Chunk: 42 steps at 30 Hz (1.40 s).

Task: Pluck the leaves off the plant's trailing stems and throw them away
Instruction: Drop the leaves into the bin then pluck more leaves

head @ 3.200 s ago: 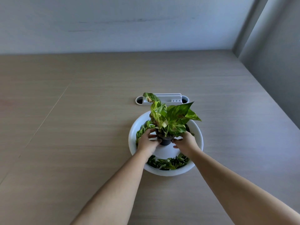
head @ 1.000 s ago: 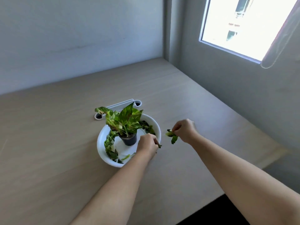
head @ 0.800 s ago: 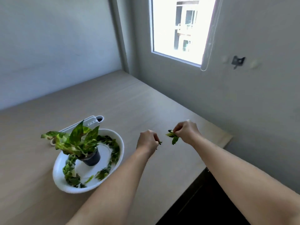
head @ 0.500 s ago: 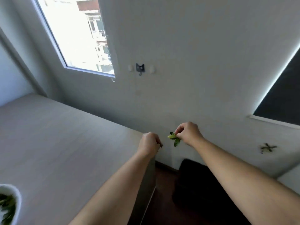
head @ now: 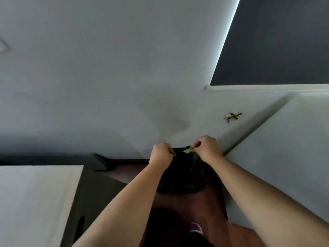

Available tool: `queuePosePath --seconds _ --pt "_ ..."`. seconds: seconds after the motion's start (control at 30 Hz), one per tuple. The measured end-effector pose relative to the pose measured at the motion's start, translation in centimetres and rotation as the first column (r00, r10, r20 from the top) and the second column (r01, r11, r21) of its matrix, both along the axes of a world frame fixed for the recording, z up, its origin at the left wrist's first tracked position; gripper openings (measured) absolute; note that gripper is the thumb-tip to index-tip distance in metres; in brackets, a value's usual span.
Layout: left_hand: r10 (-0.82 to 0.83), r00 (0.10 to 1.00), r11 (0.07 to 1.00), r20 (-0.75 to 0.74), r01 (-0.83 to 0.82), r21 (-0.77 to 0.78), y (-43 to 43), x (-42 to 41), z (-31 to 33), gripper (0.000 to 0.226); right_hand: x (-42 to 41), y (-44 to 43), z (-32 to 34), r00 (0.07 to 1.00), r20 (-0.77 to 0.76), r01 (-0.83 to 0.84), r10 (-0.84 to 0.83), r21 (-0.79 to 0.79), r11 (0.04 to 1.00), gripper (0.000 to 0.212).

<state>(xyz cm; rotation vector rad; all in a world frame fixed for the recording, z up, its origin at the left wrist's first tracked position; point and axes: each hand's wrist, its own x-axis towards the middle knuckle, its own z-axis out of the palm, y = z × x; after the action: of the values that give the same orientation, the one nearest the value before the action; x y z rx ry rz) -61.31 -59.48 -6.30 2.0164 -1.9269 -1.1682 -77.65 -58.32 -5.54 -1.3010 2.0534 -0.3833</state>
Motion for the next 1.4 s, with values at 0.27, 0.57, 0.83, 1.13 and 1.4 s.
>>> queuePosePath --seconds 0.27,0.57,0.83,1.13,1.4 --pt "-0.157 0.983 0.984 0.093 0.148 0.103 -4.1 -0.8 -7.1 0.025 -0.4 -2.2 -7.4 0.999 0.039 0.004 -0.006 0.050 0.999 0.011" --pt "-0.161 0.971 0.984 0.180 0.144 0.101 -4.1 1.5 -5.0 0.026 -0.1 -2.9 -5.2 0.999 0.035 -0.043 0.041 0.053 0.998 0.015" --pt "0.053 0.970 0.992 0.238 -0.024 -0.125 -0.8 6.2 6.1 0.028 5.8 -4.0 5.1 0.943 0.055 -0.320 0.329 -0.129 0.938 0.015" --pt "0.562 0.754 0.820 0.339 -0.454 -0.348 14.3 23.4 15.7 0.027 26.1 2.6 14.0 0.568 -0.017 -0.794 0.823 -0.272 0.543 0.021" --pt "0.853 0.375 0.491 0.362 -0.811 -0.318 35.4 35.9 17.3 0.024 42.8 18.5 15.8 0.063 -0.085 -0.957 0.994 -0.287 0.036 0.021"
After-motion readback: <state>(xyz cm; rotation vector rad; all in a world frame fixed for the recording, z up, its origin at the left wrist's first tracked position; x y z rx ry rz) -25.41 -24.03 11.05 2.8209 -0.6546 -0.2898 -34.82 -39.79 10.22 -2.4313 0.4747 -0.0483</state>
